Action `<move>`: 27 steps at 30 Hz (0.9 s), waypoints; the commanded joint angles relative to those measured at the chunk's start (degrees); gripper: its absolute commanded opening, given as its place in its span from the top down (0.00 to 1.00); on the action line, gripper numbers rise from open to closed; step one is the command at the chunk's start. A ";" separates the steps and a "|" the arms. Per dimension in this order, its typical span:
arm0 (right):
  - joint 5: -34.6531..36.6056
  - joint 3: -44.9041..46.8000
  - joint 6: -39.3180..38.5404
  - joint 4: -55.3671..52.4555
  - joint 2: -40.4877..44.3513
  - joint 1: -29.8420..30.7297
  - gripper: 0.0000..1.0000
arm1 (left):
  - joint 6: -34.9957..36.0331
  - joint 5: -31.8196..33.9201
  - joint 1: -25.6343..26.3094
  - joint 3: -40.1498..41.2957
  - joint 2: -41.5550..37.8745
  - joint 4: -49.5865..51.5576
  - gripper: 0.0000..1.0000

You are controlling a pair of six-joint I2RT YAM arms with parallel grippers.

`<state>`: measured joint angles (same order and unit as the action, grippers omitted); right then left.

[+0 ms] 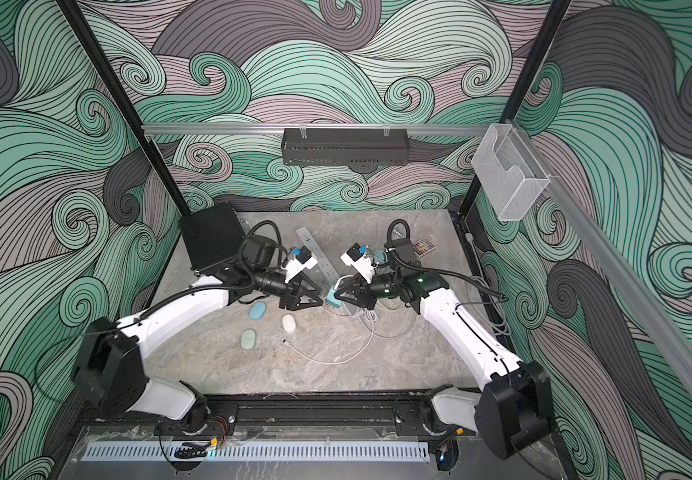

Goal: Charge the bluetooth headset
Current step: Pick up the plug from the center of the board.

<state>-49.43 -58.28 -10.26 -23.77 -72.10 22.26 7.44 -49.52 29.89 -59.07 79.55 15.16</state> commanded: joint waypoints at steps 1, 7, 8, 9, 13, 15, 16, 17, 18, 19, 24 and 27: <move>10.24 -2.26 6.60 9.53 1.06 0.17 0.98 | -6.50 11.98 -1.03 3.13 -5.61 -4.23 0.45; 27.58 -5.78 5.42 14.92 -4.64 3.33 0.98 | -6.62 24.17 -2.41 2.92 -7.30 6.42 0.45; 30.01 -6.28 5.37 15.47 -5.99 3.65 0.97 | -6.80 25.77 -2.67 2.76 -7.55 7.25 0.45; 31.96 -6.72 5.34 16.48 -7.52 3.85 0.98 | -7.27 27.57 -3.02 2.73 -7.94 7.73 0.45; 36.37 -7.60 6.72 21.74 -14.33 4.45 0.99 | -8.20 32.66 -4.08 3.85 -9.87 6.83 0.45; 38.58 -8.16 7.18 24.02 -17.49 5.21 0.98 | -8.57 34.06 -4.48 4.47 -10.38 6.21 0.45; 39.41 -8.30 7.27 25.37 -19.02 5.63 0.98 | -8.67 34.46 -4.66 4.65 -10.47 6.03 0.44; 40.06 -8.26 7.32 26.80 -20.24 5.89 0.96 | -8.61 34.65 -4.71 4.79 -10.41 6.09 0.45; 41.38 -7.96 7.49 28.50 -21.35 6.30 0.96 | -8.29 34.62 -4.75 4.88 -10.38 6.24 0.45; 42.03 -7.50 7.61 30.15 -22.57 6.54 0.97 | -8.03 34.57 -4.77 5.06 -10.32 6.29 0.45; 41.20 -6.84 9.65 36.29 -27.95 7.10 0.97 | -7.79 34.11 -4.77 6.22 -10.08 4.65 0.46; 41.55 -7.31 9.95 37.97 -30.93 7.65 0.97 | -8.13 33.61 -4.75 5.94 -9.46 4.40 0.46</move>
<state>-9.19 -64.93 -1.93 8.91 -101.14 29.50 0.10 -16.47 25.52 -52.25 70.13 20.14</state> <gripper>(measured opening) 0.270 0.545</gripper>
